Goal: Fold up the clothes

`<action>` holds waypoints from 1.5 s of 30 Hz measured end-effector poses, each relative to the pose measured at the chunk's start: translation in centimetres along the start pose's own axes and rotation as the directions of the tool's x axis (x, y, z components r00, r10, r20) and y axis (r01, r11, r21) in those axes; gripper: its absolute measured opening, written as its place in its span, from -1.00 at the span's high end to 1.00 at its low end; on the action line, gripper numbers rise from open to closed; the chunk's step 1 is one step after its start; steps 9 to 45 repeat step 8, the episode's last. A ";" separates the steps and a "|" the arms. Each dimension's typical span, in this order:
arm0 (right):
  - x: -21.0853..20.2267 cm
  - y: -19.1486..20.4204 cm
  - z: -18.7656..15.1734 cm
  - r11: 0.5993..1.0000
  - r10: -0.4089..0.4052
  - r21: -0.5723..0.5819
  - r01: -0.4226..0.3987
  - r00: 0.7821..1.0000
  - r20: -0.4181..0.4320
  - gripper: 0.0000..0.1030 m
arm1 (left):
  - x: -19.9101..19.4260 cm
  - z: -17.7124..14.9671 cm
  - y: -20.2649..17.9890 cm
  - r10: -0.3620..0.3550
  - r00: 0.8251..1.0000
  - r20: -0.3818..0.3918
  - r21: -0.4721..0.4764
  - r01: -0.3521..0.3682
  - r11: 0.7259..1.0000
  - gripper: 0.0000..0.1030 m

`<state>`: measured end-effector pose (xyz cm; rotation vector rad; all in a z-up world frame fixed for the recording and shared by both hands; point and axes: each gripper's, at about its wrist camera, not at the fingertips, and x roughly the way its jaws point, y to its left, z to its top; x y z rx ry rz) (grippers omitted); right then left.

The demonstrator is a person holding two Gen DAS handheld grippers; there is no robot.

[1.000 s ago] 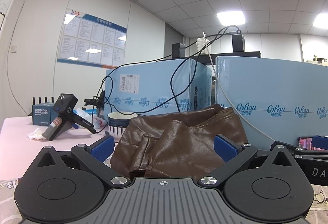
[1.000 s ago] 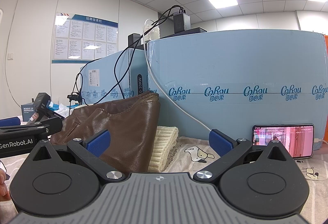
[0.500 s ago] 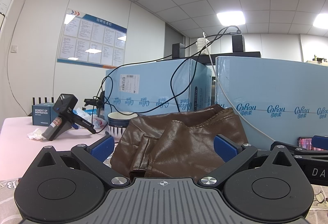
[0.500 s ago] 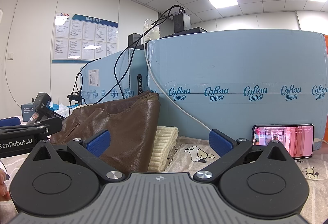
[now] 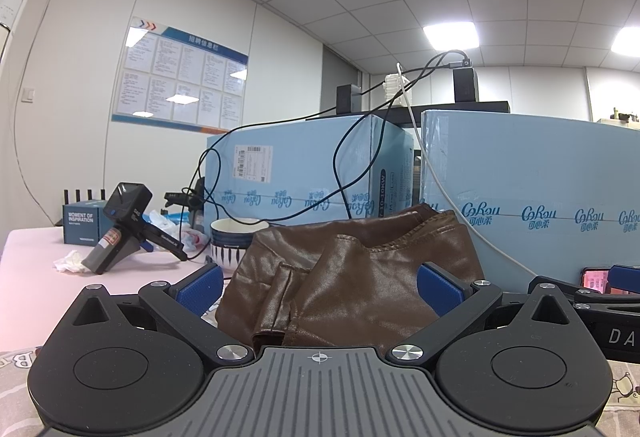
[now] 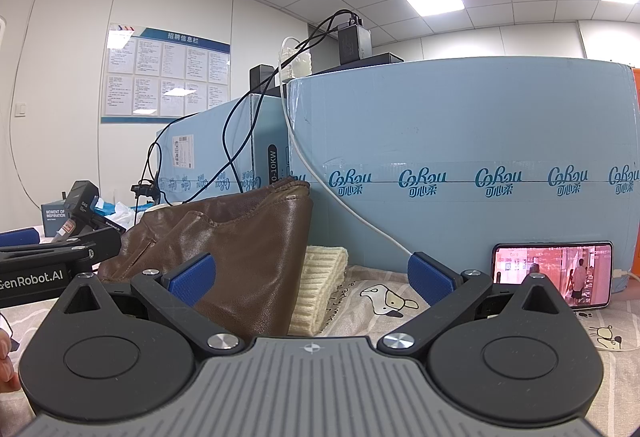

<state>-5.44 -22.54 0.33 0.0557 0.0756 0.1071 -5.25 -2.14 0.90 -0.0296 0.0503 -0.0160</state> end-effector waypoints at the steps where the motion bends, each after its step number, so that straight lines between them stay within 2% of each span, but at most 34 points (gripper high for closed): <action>1: 0.0 0.0 0.0 1.000 0.000 0.000 0.000 1.000 0.000 -1.00 | 0.0 0.0 0.0 0.000 1.000 0.000 0.000 0.000 1.000 -1.00; 45: 0.0 0.0 0.0 1.000 0.000 0.000 0.000 1.000 0.000 -1.00 | 0.0 0.0 0.0 0.001 1.000 -0.001 -0.003 -0.001 1.000 -1.00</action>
